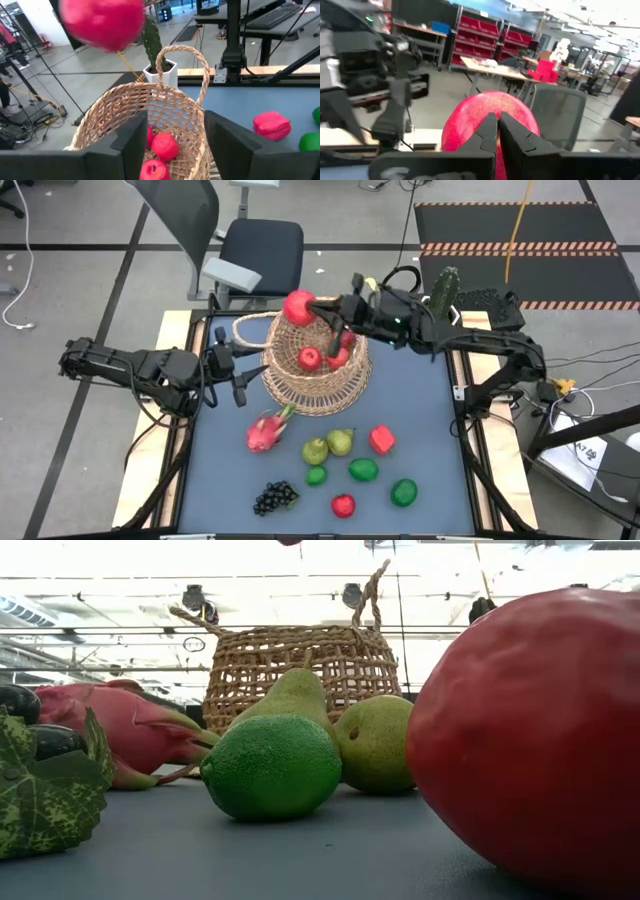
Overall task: Build produce basket
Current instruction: Put the apple into the basket
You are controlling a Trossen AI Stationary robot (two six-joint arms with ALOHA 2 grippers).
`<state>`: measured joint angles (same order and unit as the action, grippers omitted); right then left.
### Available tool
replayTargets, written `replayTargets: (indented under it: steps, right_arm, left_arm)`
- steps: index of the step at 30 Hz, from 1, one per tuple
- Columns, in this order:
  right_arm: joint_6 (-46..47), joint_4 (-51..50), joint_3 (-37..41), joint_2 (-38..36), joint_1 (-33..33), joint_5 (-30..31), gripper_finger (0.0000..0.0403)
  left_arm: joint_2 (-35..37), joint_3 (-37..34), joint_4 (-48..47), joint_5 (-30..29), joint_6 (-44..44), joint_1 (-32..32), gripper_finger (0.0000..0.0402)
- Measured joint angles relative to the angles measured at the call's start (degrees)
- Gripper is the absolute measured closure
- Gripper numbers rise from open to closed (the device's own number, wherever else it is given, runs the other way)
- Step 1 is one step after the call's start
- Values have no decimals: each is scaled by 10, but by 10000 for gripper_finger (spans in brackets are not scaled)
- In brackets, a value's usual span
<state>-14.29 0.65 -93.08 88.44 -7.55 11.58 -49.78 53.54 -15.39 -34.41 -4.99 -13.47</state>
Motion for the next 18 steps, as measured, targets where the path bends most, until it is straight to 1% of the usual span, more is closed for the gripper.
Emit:
replayTargets:
  steps: [4, 8, 13, 18]
  right_arm:
    - [1, -43, -65, 46, -14, -29, 403]
    - [1, -73, -110, 81, -21, -31, 403]
    - [14, -101, -125, 103, -29, -50, 403]
    - [31, -132, -125, 111, -34, -59, 403]
  left_arm:
    - [5, 0, -19, 0, -3, 0, 225]
    - [21, -25, -4, -2, -13, 0, 239]
    - [73, -81, 72, -4, -50, 1, 262]
    - [119, -123, 98, -5, -69, 1, 286]
